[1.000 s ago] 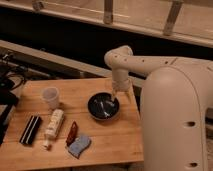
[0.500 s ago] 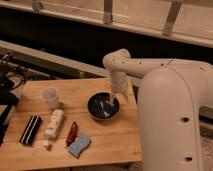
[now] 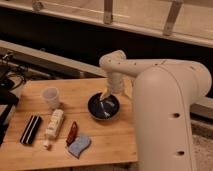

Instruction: Pick up the ceramic bowl

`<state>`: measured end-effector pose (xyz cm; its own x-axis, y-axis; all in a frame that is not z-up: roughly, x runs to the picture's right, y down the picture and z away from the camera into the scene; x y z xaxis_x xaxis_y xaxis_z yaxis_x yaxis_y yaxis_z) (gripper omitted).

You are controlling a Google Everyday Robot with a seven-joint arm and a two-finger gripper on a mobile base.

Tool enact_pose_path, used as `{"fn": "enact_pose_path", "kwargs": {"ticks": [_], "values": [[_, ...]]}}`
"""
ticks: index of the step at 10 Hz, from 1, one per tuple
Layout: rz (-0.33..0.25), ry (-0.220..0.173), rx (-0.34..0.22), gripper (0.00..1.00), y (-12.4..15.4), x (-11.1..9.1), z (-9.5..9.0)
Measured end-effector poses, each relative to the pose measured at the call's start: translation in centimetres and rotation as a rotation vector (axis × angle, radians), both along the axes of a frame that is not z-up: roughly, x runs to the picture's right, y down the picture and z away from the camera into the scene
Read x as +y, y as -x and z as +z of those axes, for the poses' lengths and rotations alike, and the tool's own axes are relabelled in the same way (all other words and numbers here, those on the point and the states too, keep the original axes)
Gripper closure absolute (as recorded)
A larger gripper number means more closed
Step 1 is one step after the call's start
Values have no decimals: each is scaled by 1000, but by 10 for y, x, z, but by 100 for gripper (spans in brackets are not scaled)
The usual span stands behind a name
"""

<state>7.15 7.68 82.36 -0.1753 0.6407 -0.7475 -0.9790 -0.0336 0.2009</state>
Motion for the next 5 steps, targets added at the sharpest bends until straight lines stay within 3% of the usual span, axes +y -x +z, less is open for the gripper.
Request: {"fn": "enact_pose_path", "kwargs": {"ticks": [3,5], "values": [[60,-4,-54,0,-7,0,4],[127,17,-91,0,-16,6,15]]}}
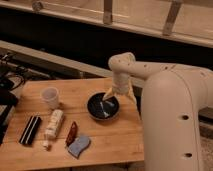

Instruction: Pick up the ceramic bowl

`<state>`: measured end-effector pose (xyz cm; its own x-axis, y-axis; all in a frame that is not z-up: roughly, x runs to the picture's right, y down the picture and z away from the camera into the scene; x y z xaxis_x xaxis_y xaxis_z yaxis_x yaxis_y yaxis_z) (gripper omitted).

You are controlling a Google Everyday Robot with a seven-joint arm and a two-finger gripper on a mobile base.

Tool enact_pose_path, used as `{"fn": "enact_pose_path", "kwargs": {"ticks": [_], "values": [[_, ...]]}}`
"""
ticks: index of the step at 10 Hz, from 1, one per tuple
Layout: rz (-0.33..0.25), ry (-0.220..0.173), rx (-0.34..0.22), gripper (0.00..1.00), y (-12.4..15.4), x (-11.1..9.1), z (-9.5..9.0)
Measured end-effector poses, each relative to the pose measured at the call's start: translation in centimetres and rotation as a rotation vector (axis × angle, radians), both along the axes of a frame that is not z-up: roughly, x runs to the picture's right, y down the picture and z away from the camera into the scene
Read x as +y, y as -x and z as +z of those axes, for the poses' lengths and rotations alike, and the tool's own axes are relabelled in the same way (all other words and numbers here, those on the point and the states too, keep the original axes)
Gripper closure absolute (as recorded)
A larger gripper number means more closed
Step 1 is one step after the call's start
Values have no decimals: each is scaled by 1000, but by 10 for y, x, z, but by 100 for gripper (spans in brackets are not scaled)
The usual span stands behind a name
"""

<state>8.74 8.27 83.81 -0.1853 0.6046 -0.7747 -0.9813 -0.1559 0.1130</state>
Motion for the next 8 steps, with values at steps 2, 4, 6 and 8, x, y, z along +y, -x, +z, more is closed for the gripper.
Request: {"fn": "enact_pose_path", "kwargs": {"ticks": [2,4,6,8], "values": [[69,25,-42,0,-9,8,9],[91,52,-70,0,-10,16,14],[75,73,-71,0,-6,24,21],[67,63,-69,0,-4,25,24]]}}
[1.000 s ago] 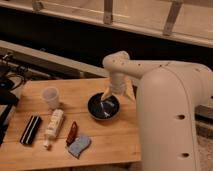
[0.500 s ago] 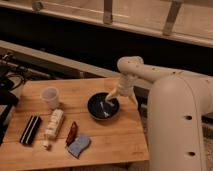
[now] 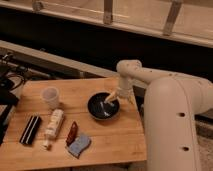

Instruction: Pick up the ceramic bowl

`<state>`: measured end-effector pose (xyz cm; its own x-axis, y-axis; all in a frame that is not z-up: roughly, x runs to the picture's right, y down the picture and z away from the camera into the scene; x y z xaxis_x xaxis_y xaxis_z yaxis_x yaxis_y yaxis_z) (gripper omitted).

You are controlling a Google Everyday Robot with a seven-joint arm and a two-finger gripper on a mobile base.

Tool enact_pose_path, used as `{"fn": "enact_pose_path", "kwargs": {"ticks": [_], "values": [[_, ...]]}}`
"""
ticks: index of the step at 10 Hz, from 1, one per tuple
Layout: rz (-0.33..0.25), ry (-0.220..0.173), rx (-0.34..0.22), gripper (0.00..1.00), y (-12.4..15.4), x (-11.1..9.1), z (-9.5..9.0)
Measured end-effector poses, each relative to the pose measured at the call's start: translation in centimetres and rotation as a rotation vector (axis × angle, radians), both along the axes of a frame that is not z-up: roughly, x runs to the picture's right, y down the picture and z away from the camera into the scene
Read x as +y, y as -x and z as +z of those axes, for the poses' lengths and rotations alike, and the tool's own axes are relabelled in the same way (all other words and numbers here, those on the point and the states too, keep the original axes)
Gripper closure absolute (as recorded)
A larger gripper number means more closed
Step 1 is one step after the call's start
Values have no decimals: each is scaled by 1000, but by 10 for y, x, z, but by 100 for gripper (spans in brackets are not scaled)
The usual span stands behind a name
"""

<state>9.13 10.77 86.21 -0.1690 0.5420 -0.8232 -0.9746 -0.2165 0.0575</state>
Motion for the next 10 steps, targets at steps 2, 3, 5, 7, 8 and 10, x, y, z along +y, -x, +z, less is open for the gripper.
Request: {"fn": "enact_pose_path", "kwargs": {"ticks": [2,3,5,7,8,10], "values": [[0,8,-1,0,0,3,2],[-7,9,-4,0,3,5,4],[-10,9,-5,0,6,8,8],[-11,10,-3,0,6,8,10],[-16,11,-5,4,8,9,11],[-23,13,-8,22,11,11,13]]}}
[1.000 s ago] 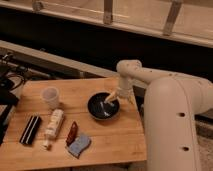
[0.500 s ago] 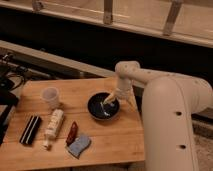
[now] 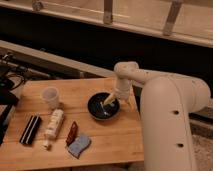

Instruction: Pick up the ceramic bowl

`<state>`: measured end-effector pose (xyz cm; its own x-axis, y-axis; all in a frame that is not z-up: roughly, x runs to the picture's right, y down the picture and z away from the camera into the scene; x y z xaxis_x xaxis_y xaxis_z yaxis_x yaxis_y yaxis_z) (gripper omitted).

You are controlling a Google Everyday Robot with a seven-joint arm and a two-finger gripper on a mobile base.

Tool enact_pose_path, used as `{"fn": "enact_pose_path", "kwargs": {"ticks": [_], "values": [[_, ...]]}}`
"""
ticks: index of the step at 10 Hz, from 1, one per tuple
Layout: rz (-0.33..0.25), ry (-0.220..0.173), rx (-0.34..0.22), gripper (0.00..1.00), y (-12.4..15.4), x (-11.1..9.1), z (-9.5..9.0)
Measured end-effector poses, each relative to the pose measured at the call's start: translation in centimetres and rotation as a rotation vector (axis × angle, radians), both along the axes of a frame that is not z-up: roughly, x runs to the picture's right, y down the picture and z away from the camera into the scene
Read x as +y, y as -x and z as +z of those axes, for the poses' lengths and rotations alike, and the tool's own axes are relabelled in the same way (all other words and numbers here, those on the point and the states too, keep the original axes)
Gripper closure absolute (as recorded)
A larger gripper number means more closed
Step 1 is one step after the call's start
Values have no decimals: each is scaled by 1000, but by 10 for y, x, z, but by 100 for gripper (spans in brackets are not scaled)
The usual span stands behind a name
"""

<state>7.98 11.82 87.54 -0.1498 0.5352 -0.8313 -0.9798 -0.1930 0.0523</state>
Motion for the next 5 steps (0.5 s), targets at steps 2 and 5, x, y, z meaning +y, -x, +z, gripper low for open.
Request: {"fn": "enact_pose_path", "kwargs": {"ticks": [2,5], "values": [[-2,2,2,41,-1,1,2],[-17,9,2,68,7,1,4]]}}
